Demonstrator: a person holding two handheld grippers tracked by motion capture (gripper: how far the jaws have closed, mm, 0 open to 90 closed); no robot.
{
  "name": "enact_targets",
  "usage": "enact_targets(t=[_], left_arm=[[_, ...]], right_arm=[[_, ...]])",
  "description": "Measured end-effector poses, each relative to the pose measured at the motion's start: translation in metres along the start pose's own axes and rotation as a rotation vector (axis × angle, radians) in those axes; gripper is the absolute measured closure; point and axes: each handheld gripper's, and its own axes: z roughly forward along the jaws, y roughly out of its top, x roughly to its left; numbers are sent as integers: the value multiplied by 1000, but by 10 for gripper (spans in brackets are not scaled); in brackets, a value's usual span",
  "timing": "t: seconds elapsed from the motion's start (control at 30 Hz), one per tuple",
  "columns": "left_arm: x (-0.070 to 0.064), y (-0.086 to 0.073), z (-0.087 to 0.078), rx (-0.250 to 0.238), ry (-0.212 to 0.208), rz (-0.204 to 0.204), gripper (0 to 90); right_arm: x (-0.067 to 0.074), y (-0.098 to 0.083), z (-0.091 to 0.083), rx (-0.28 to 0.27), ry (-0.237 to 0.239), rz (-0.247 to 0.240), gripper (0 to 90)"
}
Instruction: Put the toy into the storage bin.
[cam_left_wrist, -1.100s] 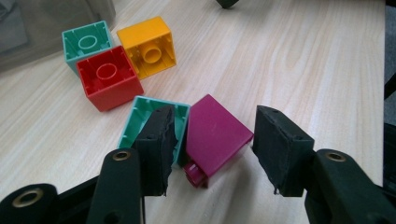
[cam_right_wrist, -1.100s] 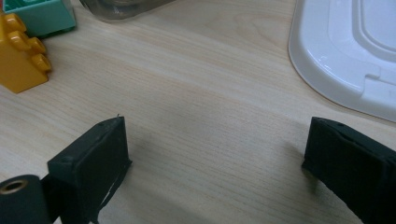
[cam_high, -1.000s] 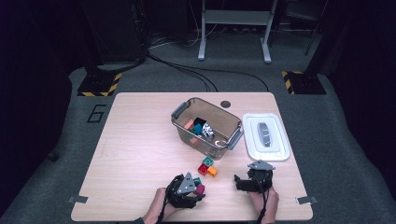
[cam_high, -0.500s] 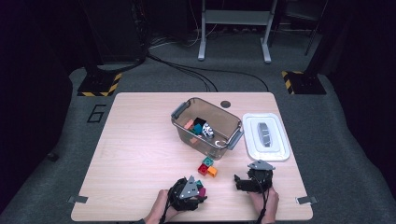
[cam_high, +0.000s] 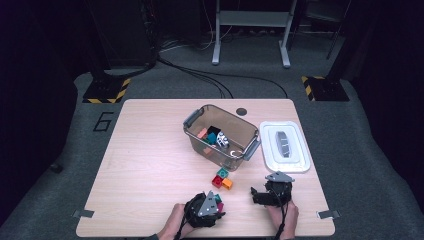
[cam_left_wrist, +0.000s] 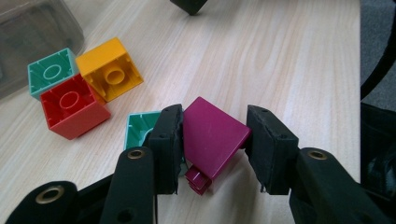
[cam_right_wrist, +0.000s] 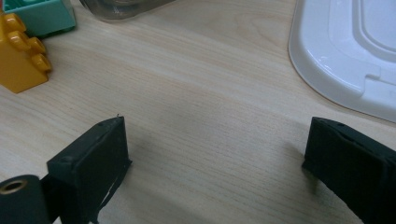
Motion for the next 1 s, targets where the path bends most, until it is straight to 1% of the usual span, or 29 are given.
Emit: enact_targets(t=[0.03,0.1,0.13,0.17,0.2,0.23,0.3,0.43,0.47,0.57,0.6,0.63,0.7,0.73,0.83,0.9,0.93,1.0], left_arm=[[0,0,-1,14,6,7,573],[2,-1,-1,12,6,-22,564],[3,-2,-1,7,5,-23,548],[4,-2,-2,5,13,-35,501],[4,-2,-3,0,11,-38,464],[3,-2,-5,-7,15,-42,445],[1,-2,-8,-20,15,-47,442],[-4,-3,-10,-23,-12,-31,474],[-6,-3,-10,-22,-8,-33,476],[-9,-2,-10,-26,-3,-13,496],[-9,-2,-9,-23,-5,-12,503],[-9,-1,-8,-10,-5,3,511],[-9,-2,-4,1,-7,-6,529],[-9,-2,-3,20,-6,-6,543],[-7,-2,-1,15,-22,-12,573],[-5,-2,-1,-2,-32,-23,586],[-4,-2,-3,5,-33,-23,595],[-2,-3,-3,-8,-50,-47,598]], right_arm=[[0,0,0,0,0,0,52],[0,0,0,0,0,-1,53],[0,0,0,0,0,0,53],[0,0,0,0,0,0,53],[0,0,0,0,0,0,53],[0,0,0,0,0,0,53],[0,0,0,0,0,-1,53],[0,0,0,0,0,-1,53],[0,0,0,0,0,-1,53],[0,0,0,0,0,0,53],[0,0,0,0,0,0,53],[0,0,0,0,0,0,53],[0,0,0,0,0,0,53],[0,0,0,0,0,0,53],[0,0,0,0,0,-1,53],[0,0,0,0,0,0,53],[0,0,0,0,0,-1,53],[0,0,0,0,0,-1,53]])
